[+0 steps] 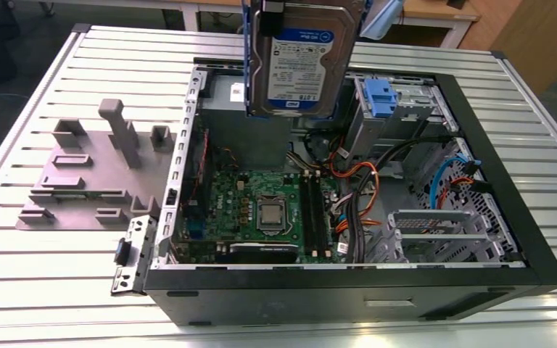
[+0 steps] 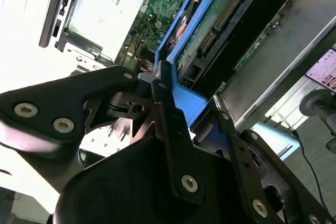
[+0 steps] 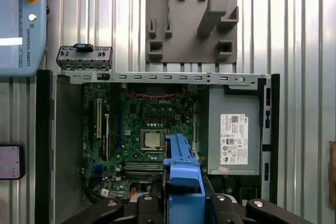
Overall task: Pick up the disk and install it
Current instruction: 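Insert the disk into the insertion slot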
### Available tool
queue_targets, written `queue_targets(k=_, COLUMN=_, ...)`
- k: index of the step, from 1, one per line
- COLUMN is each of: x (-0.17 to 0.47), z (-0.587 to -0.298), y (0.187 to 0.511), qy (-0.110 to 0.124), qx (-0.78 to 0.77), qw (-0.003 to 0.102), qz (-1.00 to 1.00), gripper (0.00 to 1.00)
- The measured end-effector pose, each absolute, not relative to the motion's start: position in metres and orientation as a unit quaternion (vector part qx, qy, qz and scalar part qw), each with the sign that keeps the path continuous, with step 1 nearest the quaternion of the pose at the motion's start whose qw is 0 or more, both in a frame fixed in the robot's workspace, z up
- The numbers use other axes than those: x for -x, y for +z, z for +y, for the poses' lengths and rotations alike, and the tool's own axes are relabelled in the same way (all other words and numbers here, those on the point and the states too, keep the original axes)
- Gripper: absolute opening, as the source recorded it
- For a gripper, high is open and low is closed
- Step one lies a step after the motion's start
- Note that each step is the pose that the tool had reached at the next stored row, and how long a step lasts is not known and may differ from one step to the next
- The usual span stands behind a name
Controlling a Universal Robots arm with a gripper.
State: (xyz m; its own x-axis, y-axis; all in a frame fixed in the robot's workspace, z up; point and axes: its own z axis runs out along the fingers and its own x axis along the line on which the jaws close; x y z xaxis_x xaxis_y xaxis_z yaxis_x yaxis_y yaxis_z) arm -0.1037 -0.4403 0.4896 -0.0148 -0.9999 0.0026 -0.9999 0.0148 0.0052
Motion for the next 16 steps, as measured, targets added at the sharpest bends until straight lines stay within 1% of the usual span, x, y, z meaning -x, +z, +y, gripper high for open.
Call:
queue_targets(k=8, x=0.098, z=-0.442, y=0.489, qy=-0.001, qx=-0.702, qw=0.003, qz=-0.712, gripper=0.36)
queue_targets(k=16, x=0.098, z=-0.457, y=0.487, qy=-0.001, qx=-0.702, qw=0.003, qz=-0.712, gripper=0.36)
